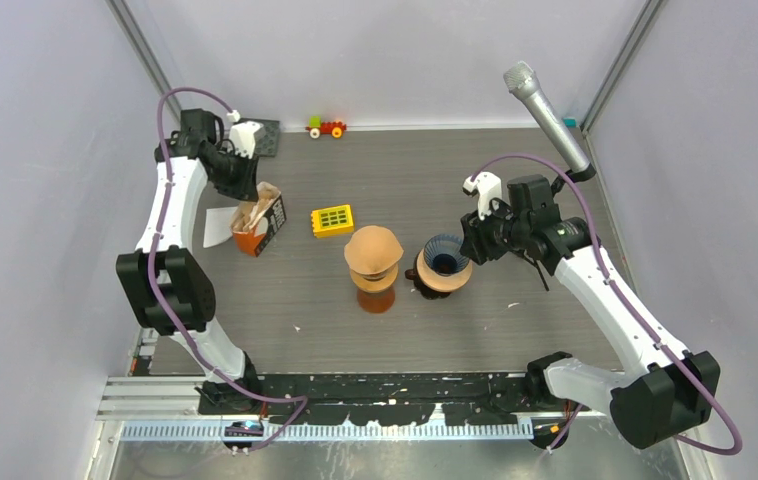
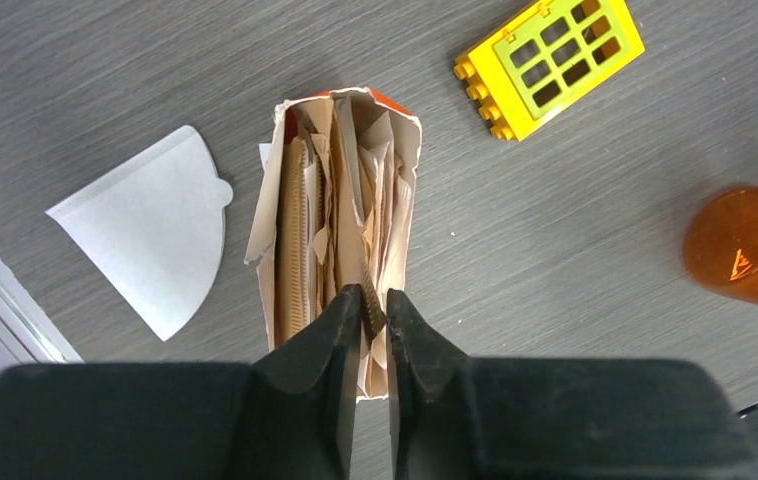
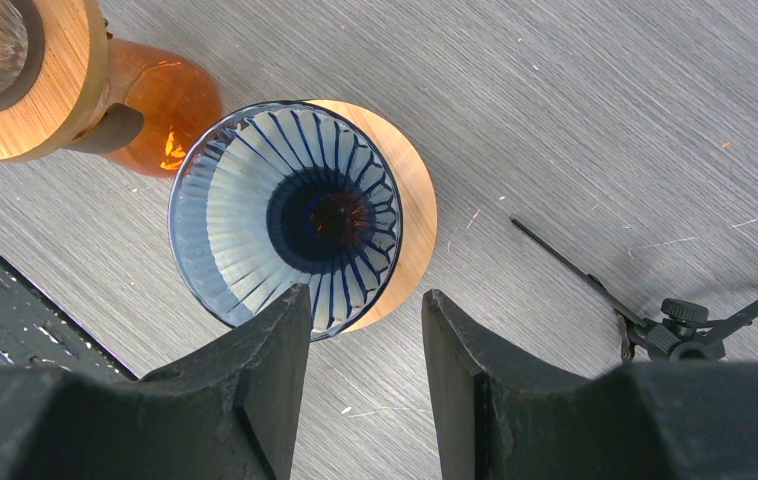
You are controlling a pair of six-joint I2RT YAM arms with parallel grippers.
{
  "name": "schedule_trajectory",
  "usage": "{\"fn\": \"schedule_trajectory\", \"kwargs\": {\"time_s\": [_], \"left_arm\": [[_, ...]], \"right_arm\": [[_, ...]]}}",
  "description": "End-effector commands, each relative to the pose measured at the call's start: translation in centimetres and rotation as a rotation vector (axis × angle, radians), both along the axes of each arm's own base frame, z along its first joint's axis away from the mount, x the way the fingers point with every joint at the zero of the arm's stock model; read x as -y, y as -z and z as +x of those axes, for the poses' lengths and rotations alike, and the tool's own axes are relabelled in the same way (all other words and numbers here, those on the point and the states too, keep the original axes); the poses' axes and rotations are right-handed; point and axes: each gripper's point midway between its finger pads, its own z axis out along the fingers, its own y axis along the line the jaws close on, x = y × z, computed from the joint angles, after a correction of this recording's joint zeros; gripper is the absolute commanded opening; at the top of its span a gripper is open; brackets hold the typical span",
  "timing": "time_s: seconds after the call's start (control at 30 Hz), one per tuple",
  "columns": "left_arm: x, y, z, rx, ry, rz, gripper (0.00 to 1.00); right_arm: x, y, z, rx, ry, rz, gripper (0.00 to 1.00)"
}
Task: Place the coffee filter in the dripper
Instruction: Pick up the coffee filter from the coffee filter holder.
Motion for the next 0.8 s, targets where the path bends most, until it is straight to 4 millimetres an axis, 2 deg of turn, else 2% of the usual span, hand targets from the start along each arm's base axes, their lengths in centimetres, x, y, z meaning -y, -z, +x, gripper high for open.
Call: {"fn": "schedule_trajectory", "kwargs": {"time_s": [0.0, 0.1, 0.33, 0.43, 0.5, 0.6, 0.77], "left_arm": [[-0.4, -2.7, 0.8, 0.096, 0.001, 0.030, 0.11], [-0.4, -3.6, 0.9, 0.115, 0.000, 0.033, 0.00], [-0.4, -6.7, 0.8, 0.186, -0.002, 0.043, 0.00], [-0.6, -6.9, 0.7, 0.192, -0.002, 0.053, 0.00], [-0.6, -6.4, 0.6, 0.179, 0.001, 0.060, 0.06], [-0.8, -5.6, 0.5, 0.157, -0.004, 0.064, 0.25], [-0.8, -4.8, 0.7, 0.155, -0.004, 0.064, 0.43]], "right_arm": [[0.0, -0.3, 0.3, 0.019, -0.008, -0.011, 0.50], [0.0, -0.2, 0.3, 0.017, -0.007, -0.012, 0.50], [0.0, -0.2, 0.3, 0.015, -0.008, -0.015, 0.50], [0.0, -0.2, 0.3, 0.018, -0.010, -0.014, 0.50], [0.0, -0.2, 0.3, 0.019, -0.009, -0.014, 0.50], [0.0, -0.3, 0.2, 0.020, -0.008, -0.013, 0.50], [0.0, -0.2, 0.2, 0.017, -0.008, -0.015, 0.50]]}}
